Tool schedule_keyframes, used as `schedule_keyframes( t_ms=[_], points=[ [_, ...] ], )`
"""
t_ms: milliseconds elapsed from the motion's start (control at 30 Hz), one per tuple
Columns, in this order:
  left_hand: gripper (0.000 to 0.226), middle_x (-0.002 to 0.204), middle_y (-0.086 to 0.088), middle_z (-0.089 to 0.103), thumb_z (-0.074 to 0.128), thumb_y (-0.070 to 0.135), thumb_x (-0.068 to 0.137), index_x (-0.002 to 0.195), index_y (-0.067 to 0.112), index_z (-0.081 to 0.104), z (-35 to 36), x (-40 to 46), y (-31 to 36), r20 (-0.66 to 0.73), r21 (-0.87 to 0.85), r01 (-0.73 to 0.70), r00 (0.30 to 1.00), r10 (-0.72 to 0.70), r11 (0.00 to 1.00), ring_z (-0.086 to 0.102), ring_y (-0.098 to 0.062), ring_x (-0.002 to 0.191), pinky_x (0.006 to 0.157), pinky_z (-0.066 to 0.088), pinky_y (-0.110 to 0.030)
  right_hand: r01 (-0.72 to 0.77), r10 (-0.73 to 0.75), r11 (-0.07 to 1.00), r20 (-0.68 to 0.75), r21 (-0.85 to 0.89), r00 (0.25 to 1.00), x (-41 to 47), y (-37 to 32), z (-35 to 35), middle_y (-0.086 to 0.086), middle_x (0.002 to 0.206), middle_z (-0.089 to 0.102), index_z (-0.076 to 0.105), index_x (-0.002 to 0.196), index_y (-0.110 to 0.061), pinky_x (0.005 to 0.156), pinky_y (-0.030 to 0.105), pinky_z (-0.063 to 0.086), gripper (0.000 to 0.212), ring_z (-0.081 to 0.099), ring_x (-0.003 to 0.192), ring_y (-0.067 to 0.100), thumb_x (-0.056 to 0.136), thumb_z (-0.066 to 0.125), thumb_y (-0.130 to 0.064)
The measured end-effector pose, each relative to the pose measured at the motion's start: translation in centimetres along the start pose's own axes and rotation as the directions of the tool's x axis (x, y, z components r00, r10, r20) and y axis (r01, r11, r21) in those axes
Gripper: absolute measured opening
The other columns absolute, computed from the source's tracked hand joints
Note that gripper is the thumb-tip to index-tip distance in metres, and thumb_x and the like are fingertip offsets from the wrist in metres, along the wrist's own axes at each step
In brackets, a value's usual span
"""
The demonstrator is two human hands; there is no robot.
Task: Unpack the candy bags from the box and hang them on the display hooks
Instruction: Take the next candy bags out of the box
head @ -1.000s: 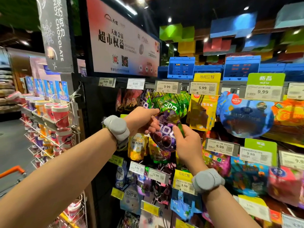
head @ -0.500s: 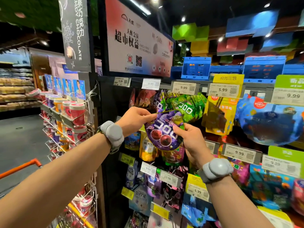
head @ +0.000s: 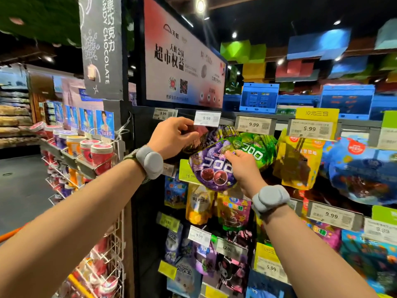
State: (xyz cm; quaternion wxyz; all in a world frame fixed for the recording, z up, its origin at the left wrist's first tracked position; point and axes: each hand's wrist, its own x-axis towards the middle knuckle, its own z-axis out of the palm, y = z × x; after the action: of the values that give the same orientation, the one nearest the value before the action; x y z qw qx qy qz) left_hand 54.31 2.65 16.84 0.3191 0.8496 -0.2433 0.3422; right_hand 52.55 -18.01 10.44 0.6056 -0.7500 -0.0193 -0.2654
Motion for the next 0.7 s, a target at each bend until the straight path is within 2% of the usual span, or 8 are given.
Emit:
schedule_keyframes(
  t_ms=[100,133,167,233,300,367,533,700],
  points=[
    [0.05,0.12,-0.004,0.063,0.07,0.044,0.085,0.128,0.021,0.061,0.3,1.6,-0.6,-0.069,0.14,-0.148,0.985,0.159,0.979,0.058,-0.022,0.105,0.091,0.047,-0.035,0.04,-0.046,0.995,-0.066,-0.095,0.997,-0.6,-1.1,0.3,0.029,0.072,0.049,0.057,0.109,0.017,0.064,0.043,0.039,0.054,0.046,0.062,0.036,0.093,0.059,-0.035],
    [0.053,0.126,-0.005,0.06,0.069,0.045,0.086,0.132,0.022,0.058,0.6,2.1,-0.9,-0.059,0.198,-0.19,0.977,0.206,0.961,0.054,-0.024,0.113,0.095,0.046,-0.038,0.052,-0.061,0.994,-0.087,-0.099,0.994,-0.2,-1.2,0.6,0.025,0.068,0.046,0.057,0.107,0.017,0.063,0.041,0.035,0.051,0.04,0.061,0.033,0.095,0.057,-0.032],
    [0.056,0.132,-0.005,0.055,0.067,0.046,0.087,0.136,0.022,0.053,0.9,2.4,-1.2,-0.039,0.261,-0.222,0.97,0.24,0.939,0.05,-0.026,0.119,0.098,0.045,-0.04,0.066,-0.079,0.991,-0.106,-0.116,0.991,-0.2,-1.2,0.9,0.018,0.062,0.042,0.061,0.091,0.012,0.062,0.039,0.031,0.044,0.034,0.06,0.027,0.095,0.057,-0.032],
    [0.061,0.144,-0.005,0.046,0.065,0.046,0.088,0.142,0.024,0.046,1.6,3.1,-1.5,-0.013,0.352,-0.273,0.955,0.297,0.895,0.043,-0.029,0.128,0.102,0.043,-0.045,0.092,-0.116,0.981,-0.132,-0.171,0.984,0.4,-1.2,1.4,0.008,0.056,0.035,0.051,0.063,-0.004,0.061,0.036,0.026,0.044,0.03,0.06,0.021,0.096,0.055,-0.033],
    [0.063,0.15,-0.005,0.042,0.064,0.045,0.089,0.145,0.028,0.043,2.0,3.6,-1.3,0.0,0.399,-0.304,0.943,0.332,0.865,0.04,-0.029,0.133,0.104,0.041,-0.046,0.084,-0.109,0.979,-0.128,-0.184,0.986,0.8,-1.2,1.9,0.007,0.055,0.037,0.049,0.062,-0.004,0.06,0.036,0.025,0.045,0.032,0.059,0.021,0.097,0.053,-0.031],
    [0.061,0.152,-0.003,0.04,0.065,0.044,0.089,0.145,0.031,0.043,2.1,4.2,-1.6,0.029,0.407,-0.328,0.938,0.347,0.853,0.038,-0.028,0.136,0.105,0.039,-0.045,0.094,-0.117,0.98,-0.129,-0.174,0.985,1.1,-1.1,2.5,0.002,0.051,0.03,0.035,0.054,-0.013,0.06,0.035,0.023,0.048,0.028,0.056,0.02,0.097,0.052,-0.026],
    [0.053,0.141,-0.002,0.054,0.066,0.044,0.088,0.138,0.031,0.054,1.6,5.8,-2.6,0.048,0.396,-0.369,0.923,0.382,0.841,0.046,-0.028,0.128,0.098,0.047,-0.046,0.076,-0.105,0.98,-0.153,-0.185,0.983,1.7,-0.8,3.7,-0.006,0.043,0.023,0.026,0.053,-0.017,0.056,0.033,0.019,0.052,0.024,0.051,0.019,0.096,0.054,-0.025],
    [0.045,0.112,-0.003,0.071,0.066,0.036,0.089,0.131,0.022,0.059,1.5,6.4,-3.3,0.061,0.473,-0.422,0.892,0.449,0.773,0.061,-0.032,0.1,0.074,0.055,-0.047,0.06,-0.087,0.984,-0.152,-0.17,0.985,2.1,-0.6,4.2,-0.005,0.047,0.024,0.027,0.056,-0.017,0.055,0.032,0.019,0.05,0.024,0.052,0.018,0.096,0.054,-0.028]
  ],
)
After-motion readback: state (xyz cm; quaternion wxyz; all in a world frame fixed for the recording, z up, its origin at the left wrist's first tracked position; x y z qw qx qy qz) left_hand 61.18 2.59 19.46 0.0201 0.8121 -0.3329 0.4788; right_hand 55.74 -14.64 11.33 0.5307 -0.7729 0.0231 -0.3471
